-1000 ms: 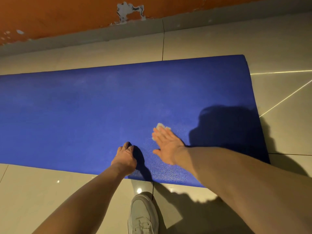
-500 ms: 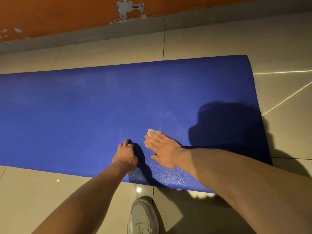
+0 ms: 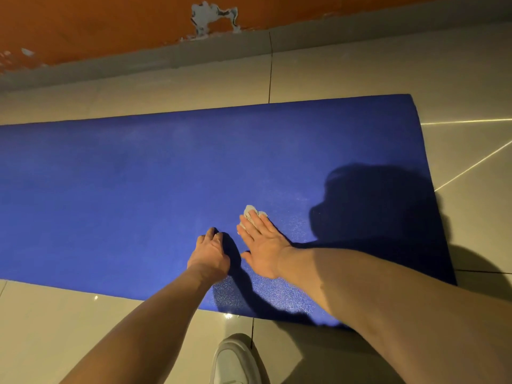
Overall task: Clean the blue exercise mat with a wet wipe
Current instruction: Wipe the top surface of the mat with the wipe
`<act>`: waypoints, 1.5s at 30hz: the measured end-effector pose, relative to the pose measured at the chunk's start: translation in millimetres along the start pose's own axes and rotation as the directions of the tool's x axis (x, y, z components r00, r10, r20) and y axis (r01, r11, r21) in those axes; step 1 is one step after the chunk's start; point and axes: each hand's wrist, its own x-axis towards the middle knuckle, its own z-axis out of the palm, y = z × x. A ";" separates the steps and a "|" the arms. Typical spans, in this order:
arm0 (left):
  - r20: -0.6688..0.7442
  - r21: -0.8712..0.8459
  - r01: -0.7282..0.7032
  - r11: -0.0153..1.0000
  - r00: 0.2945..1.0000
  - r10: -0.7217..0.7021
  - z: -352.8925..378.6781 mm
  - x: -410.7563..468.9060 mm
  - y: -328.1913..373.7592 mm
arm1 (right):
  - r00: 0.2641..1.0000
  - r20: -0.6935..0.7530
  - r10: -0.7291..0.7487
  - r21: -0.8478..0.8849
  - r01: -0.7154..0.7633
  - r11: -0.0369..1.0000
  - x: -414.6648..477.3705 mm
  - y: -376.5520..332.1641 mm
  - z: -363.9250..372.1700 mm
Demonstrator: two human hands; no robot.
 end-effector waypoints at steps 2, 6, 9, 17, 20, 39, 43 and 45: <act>-0.001 0.001 -0.001 1.000 1.000 0.001 -0.2 2.6 0.0 | 0.998 -0.027 -0.063 -0.083 0.060 0.995 2.2 19.4 1.2; 0.001 -0.008 0.001 1.000 1.000 -0.001 -0.3 3.3 0.3 | 0.946 -0.081 0.315 -0.060 -0.320 0.946 9.3 59.5 0.0; -0.001 -0.010 -0.003 1.000 1.000 0.003 -0.9 3.4 -0.6 | 0.854 -0.065 0.517 0.063 -0.513 0.856 16.5 48.8 -7.1; -0.017 -0.010 -0.014 1.000 1.000 0.013 -2.4 6.7 -3.0 | 0.999 -0.028 0.033 0.000 -0.033 0.999 15.7 -6.6 1.0; -0.040 -0.020 -0.021 1.000 0.999 0.020 -6.6 11.1 0.6 | 0.995 -0.080 -0.053 -0.093 0.045 0.995 18.2 29.3 1.6; -0.136 -0.078 -0.073 0.994 0.989 0.062 -26.4 41.9 15.6 | 0.985 -0.126 0.115 -0.077 -0.126 0.989 50.9 70.4 -10.8; -0.149 -0.085 -0.088 0.992 0.986 0.074 -33.4 51.9 20.7 | 0.860 -0.111 0.497 0.022 -0.498 0.867 57.9 94.5 -24.5; -0.154 -0.077 -0.092 0.993 0.985 0.079 -34.5 55.2 23.5 | 0.808 -0.084 0.584 0.126 -0.573 0.810 67.4 78.5 -31.8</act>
